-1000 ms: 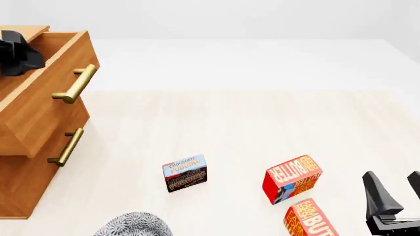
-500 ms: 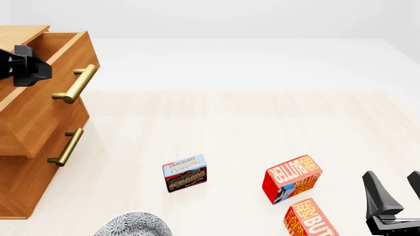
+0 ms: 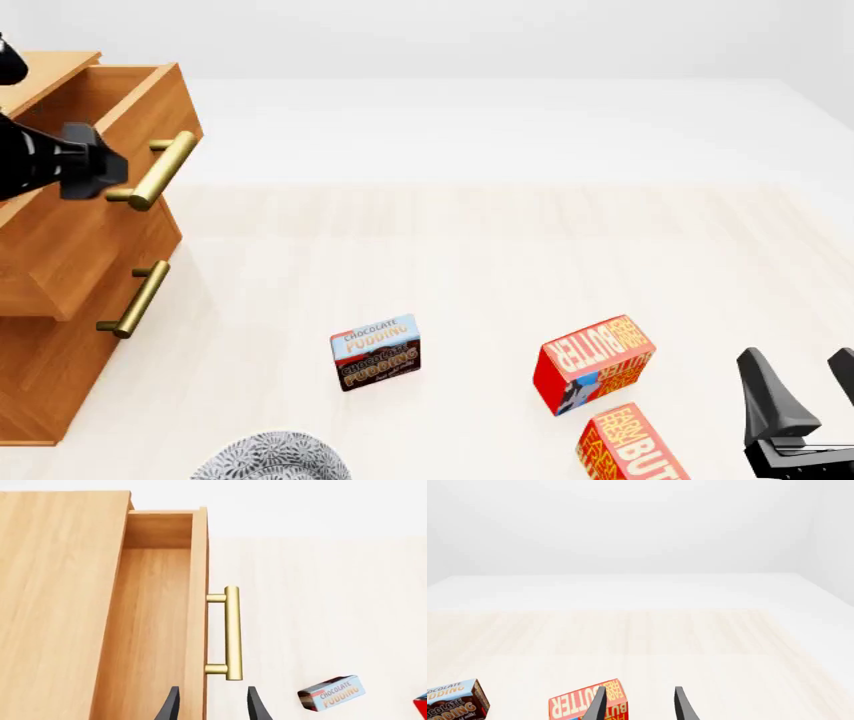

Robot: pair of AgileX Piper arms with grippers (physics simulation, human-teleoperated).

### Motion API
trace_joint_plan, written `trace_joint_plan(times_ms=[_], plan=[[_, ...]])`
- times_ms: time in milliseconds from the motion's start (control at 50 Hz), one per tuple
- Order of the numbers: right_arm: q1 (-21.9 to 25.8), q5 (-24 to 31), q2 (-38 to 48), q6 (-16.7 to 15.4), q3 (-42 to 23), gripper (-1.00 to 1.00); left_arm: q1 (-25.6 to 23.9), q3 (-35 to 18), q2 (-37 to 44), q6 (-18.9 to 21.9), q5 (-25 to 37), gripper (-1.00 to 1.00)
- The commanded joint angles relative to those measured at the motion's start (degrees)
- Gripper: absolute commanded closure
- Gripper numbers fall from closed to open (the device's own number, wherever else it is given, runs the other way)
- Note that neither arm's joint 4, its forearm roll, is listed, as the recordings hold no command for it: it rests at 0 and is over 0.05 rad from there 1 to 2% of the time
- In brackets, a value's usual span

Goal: Put the chocolate pudding in the top drawer of the cabinet and close it.

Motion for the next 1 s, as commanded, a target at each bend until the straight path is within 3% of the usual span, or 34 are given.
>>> trace_joint_plan(times_ms=[20, 300, 1000], plan=[[-0.14, -0.3, -0.33, -0.23, 0.21, -1.0, 0.74, 1.49, 0.65, -0.32, -1.47, -1.0], [-0.15, -0.3, -0.32, -0.23, 0.21, -1.0, 0.74, 4.86, 0.65, 0.01, -3.69, -1.0], [-0.11, 0.39, -1.05, -0.24, 0.23, -1.0, -4.14, 4.56, -1.26, -1.74, -3.02, -1.0]])
